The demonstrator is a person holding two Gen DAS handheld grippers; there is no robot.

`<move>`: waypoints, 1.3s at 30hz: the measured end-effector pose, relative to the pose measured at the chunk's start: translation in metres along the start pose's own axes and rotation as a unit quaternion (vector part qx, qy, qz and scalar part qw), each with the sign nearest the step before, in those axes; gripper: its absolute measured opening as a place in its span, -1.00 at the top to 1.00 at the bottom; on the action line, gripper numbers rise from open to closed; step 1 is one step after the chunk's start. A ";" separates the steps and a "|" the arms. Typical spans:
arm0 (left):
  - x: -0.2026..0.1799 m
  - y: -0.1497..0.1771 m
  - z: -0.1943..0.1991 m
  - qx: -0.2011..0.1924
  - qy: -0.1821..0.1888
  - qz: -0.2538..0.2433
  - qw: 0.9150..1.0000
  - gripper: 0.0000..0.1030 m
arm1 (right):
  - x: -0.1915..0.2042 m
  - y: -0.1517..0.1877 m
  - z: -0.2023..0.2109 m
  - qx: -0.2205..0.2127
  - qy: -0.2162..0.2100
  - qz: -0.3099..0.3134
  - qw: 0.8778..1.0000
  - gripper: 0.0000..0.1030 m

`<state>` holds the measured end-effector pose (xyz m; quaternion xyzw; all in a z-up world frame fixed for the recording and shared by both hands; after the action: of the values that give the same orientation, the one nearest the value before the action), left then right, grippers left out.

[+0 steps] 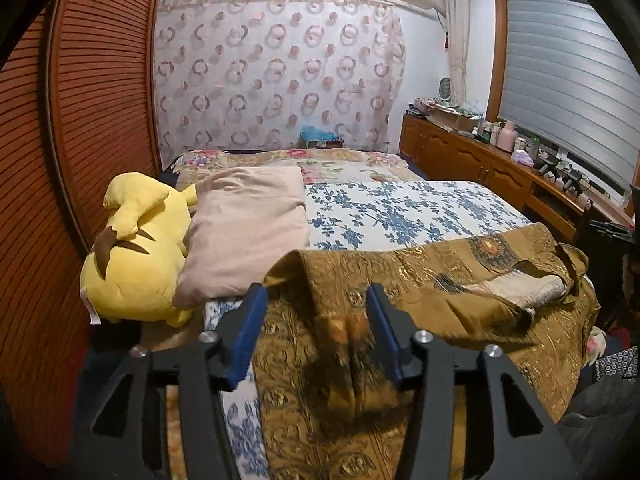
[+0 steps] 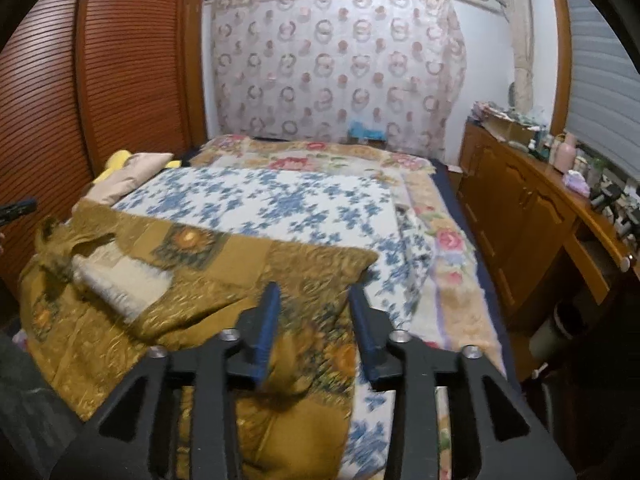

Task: Fold small clothes
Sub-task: 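Fold the shirt side over the body and open both grippers, then grasp the golden shirt's edge with both grippers and lift it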

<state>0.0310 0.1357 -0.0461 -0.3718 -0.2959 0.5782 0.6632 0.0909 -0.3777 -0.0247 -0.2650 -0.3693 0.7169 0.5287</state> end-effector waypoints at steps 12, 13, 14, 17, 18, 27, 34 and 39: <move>0.007 -0.027 -0.061 0.042 -0.010 -0.024 0.999 -0.04 | -0.022 -0.005 -0.088 0.068 0.002 -0.018 0.997 -0.04; 0.007 -0.028 -0.067 0.049 -0.008 -0.025 0.998 -0.04 | -0.024 -0.004 -0.093 0.073 0.003 -0.021 0.997 -0.04; 0.007 -0.027 -0.072 0.056 -0.004 -0.025 0.998 -0.04 | -0.027 -0.003 -0.099 0.079 0.004 -0.025 0.997 -0.04; 0.008 -0.026 -0.088 0.079 0.013 -0.025 0.996 -0.04 | -0.030 -0.002 -0.113 0.092 0.008 -0.032 0.995 -0.05; 0.009 -0.025 -0.093 0.085 0.012 -0.025 0.996 -0.04 | -0.031 -0.001 -0.117 0.098 0.010 -0.033 0.995 -0.05; 0.019 -0.012 -0.117 0.121 -0.005 -0.016 0.992 -0.04 | -0.033 0.009 -0.133 0.119 0.016 -0.030 0.992 -0.13; 0.024 -0.001 -0.132 0.145 -0.007 -0.008 0.989 -0.04 | -0.035 0.009 -0.134 0.120 0.018 -0.034 0.992 -0.22; 0.027 0.004 -0.137 0.149 -0.007 -0.005 0.989 -0.05 | -0.037 0.009 -0.134 0.120 0.019 -0.036 0.992 -0.26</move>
<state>0.1454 0.1421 -0.1255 -0.2630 -0.2129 0.6150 0.7123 0.1999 -0.3809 -0.1112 -0.1996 -0.2800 0.7313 0.5890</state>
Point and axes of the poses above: each gripper's, at about its wrist camera, not at the fingertips, and z roughly against the way its jaws point, x to its left, y to its underside, the point moved 3 cm from there along -z, roughly the way its jaws point, and after that the axes turned 3 degrees about -z, right-handed, at the moved point
